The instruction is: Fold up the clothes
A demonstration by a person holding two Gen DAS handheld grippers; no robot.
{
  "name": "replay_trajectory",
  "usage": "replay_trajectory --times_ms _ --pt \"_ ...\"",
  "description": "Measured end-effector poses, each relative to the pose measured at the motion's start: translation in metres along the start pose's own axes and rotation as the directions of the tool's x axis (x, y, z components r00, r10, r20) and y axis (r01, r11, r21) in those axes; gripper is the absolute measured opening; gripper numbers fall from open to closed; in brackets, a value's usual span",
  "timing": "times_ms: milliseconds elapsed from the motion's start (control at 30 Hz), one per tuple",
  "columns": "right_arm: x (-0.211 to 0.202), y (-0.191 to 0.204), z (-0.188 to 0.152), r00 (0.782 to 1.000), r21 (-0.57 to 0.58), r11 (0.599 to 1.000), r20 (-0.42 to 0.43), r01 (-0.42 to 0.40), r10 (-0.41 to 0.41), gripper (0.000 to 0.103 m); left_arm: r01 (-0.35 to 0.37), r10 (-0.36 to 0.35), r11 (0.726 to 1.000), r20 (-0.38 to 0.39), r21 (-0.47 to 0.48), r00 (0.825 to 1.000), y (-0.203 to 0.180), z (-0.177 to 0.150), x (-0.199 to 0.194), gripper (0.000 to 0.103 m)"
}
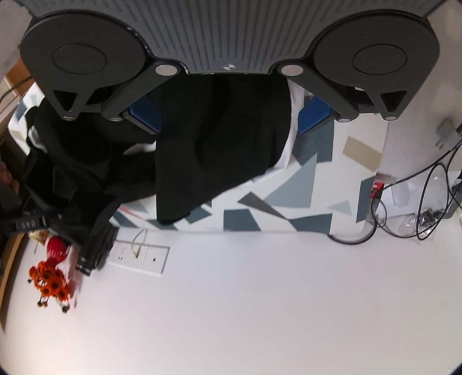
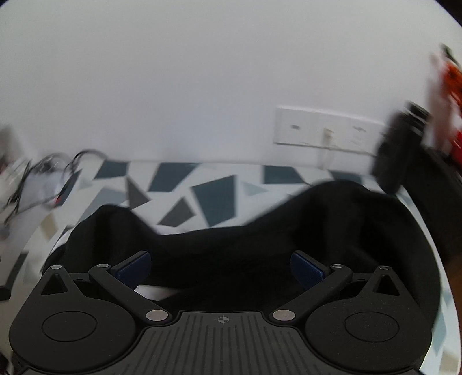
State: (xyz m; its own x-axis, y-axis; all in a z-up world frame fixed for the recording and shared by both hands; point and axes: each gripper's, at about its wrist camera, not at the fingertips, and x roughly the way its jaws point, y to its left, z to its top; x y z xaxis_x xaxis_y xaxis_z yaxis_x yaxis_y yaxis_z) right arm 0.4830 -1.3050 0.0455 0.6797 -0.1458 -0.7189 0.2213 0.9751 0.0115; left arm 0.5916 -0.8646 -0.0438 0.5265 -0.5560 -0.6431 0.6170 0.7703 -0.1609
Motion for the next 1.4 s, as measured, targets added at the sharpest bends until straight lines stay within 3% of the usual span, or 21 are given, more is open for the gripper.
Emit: replay_trajectory --times_ms 200,367,467,567,633,700,833,933,1033,1133,1233,1333,1400 --pt "0.05 0.033 0.024 0.995 -0.231 0.968 -0.031 -0.096 0.092 0.102 -0.028 0.025 0.998 -0.067 -0.057 0.997 -0.003 -0.019 0.015 0.102" --pt "0.111 0.061 0.037 0.975 -0.323 0.923 -0.138 -0.21 0.173 0.101 -0.051 0.038 0.994 -0.13 -0.099 0.991 -0.009 -0.034 0.032 0.102" --pt "0.149 0.074 0.04 0.964 -0.358 0.907 -0.217 -0.223 0.152 0.087 -0.065 0.044 0.99 -0.167 -0.123 0.985 -0.013 -0.043 0.042 0.102" --pt "0.177 0.078 0.04 0.949 -0.37 0.896 -0.278 -0.248 0.148 0.064 -0.08 0.049 0.986 -0.205 -0.146 0.978 -0.016 -0.052 0.051 0.102" --pt "0.188 0.074 0.038 0.927 -0.34 0.89 -0.32 -0.303 0.194 0.028 -0.091 0.052 0.983 -0.23 -0.161 0.972 -0.019 -0.059 0.058 0.102" --pt "0.191 0.066 0.04 0.904 -0.272 0.893 -0.342 -0.358 0.259 0.007 -0.099 0.055 0.98 -0.245 -0.174 0.968 -0.019 -0.063 0.062 0.102" --pt "0.176 0.051 0.055 0.911 -0.165 0.911 -0.243 -0.379 0.334 0.006 -0.113 0.053 0.965 -0.247 -0.238 0.967 -0.006 -0.057 0.055 0.102" --pt "0.149 0.033 0.072 0.918 -0.088 0.916 -0.105 -0.391 0.382 0.006 -0.151 0.093 0.946 -0.207 -0.286 0.974 0.01 -0.052 0.039 0.102" --pt "0.121 0.012 0.085 0.91 -0.008 0.911 0.036 -0.413 0.413 0.006 -0.189 0.148 0.936 -0.154 -0.298 0.977 0.023 -0.045 0.024 0.102" --pt "0.108 -0.004 0.094 0.897 0.059 0.897 0.084 -0.438 0.433 0.006 -0.203 0.172 0.941 -0.135 -0.271 0.976 0.033 -0.035 0.023 0.102" --pt "0.113 -0.007 0.093 0.905 0.063 0.903 0.049 -0.425 0.423 0.006 -0.21 0.178 0.941 -0.142 -0.266 0.974 0.042 -0.023 0.039 0.102" --pt "0.123 -0.005 0.085 0.919 0.058 0.918 0.015 -0.394 0.393 0.006 -0.187 0.149 0.944 -0.157 -0.272 0.976 0.041 -0.009 0.064 0.102" --pt "0.131 -0.004 0.081 0.926 0.077 0.924 -0.004 -0.376 0.377 0.006 -0.121 0.082 0.961 -0.159 -0.25 0.984 0.029 0.004 0.077 0.102"
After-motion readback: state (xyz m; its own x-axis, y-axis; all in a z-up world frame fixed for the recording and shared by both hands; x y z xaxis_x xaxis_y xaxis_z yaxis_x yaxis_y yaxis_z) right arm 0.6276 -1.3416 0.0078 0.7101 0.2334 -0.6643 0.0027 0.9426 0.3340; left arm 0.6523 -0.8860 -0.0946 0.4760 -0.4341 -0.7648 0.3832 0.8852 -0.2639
